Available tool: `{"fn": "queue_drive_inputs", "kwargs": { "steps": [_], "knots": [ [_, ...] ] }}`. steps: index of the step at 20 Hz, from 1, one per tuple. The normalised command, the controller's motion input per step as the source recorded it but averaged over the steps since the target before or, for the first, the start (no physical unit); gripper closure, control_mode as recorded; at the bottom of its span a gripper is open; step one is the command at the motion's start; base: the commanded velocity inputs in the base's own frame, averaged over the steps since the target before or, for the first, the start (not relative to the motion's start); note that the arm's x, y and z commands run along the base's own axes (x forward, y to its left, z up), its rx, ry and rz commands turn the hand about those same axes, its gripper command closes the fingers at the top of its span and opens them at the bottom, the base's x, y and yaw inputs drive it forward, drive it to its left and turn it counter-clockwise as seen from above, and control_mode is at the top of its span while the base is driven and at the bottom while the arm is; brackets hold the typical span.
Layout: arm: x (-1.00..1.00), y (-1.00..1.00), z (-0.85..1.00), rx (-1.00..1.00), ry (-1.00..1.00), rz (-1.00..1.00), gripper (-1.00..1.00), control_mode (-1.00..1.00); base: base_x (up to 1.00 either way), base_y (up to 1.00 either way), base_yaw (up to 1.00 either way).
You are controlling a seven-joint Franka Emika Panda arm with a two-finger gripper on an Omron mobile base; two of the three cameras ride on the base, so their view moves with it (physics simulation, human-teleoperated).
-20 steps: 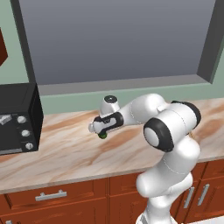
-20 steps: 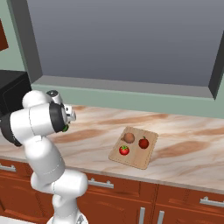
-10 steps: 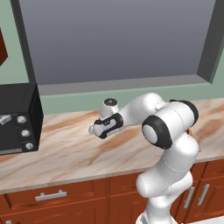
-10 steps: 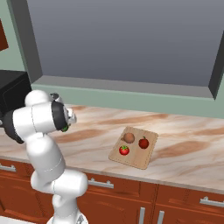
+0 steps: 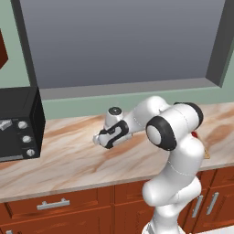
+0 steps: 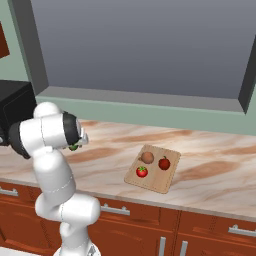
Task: Place the avocado, onion, tomato, and bell pepper on the cutting board.
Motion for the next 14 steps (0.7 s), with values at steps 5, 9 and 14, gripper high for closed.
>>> {"fn": "queue_drive_inputs", "kwargs": {
  "steps": [5, 9, 14],
  "knots": [
    [0.21, 0.00, -0.06, 0.00, 0.00, 0.00, -1.00, -1.00, 0.00, 0.00, 0.00],
    [0.22, 0.00, -0.06, 0.00, 0.00, 0.00, 1.00, -1.00, 0.00, 0.00, 0.00],
    [0.04, 0.00, -0.01, 0.00, 0.00, 0.00, 1.00, -1.00, 0.00, 0.00, 0.00]
  ]
}}
